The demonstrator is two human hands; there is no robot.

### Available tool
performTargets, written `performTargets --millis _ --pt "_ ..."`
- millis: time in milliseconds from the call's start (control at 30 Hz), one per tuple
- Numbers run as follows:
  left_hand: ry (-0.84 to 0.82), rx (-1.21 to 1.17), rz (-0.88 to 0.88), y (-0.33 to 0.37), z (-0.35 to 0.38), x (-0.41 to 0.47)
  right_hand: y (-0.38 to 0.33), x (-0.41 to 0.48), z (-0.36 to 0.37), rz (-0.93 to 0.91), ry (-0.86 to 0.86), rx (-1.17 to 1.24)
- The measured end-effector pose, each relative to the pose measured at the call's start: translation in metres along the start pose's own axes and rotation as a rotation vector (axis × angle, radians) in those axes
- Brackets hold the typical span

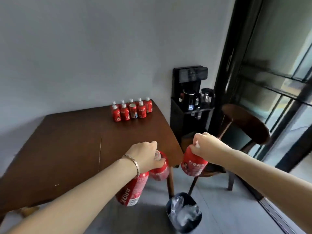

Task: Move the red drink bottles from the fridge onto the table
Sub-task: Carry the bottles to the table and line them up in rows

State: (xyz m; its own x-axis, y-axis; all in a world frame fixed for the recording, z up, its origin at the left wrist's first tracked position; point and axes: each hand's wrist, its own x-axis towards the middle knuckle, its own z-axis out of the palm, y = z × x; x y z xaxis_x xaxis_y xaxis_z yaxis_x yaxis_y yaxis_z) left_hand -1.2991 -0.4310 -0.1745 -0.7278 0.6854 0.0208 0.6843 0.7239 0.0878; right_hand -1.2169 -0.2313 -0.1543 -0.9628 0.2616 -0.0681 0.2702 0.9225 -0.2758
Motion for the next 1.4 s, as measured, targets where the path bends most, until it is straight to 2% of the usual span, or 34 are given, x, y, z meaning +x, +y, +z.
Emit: performTargets --millis 300,467,733,900,1233,1333,1400 --pt "-0.019 -0.082 -0.291 -0.122 0.018 0.114 -0.041 0.214 0.032 -0.197 -0.181 -0.026" --pt "-0.048 -0.133 -0.379 -0.182 0.033 0.166 -0.063 0.311 0.056 -0.147 -0.226 0.038" --pt "-0.144 -0.111 -0.281 -0.280 0.067 0.257 -0.075 0.430 0.114 0.040 -0.216 0.169" --pt "-0.153 -0.117 -0.241 -0.327 0.080 0.316 -0.072 0.492 0.141 0.226 -0.178 0.251" --pt "-0.208 -0.140 -0.289 -0.359 0.128 0.402 -0.058 0.636 0.158 0.295 -0.187 0.289" --pt "-0.235 -0.136 -0.293 -0.361 0.141 0.414 -0.058 0.667 0.169 0.305 -0.224 0.384" --pt "-0.245 -0.142 -0.278 -0.363 0.148 0.418 -0.055 0.681 0.173 0.374 -0.206 0.478"
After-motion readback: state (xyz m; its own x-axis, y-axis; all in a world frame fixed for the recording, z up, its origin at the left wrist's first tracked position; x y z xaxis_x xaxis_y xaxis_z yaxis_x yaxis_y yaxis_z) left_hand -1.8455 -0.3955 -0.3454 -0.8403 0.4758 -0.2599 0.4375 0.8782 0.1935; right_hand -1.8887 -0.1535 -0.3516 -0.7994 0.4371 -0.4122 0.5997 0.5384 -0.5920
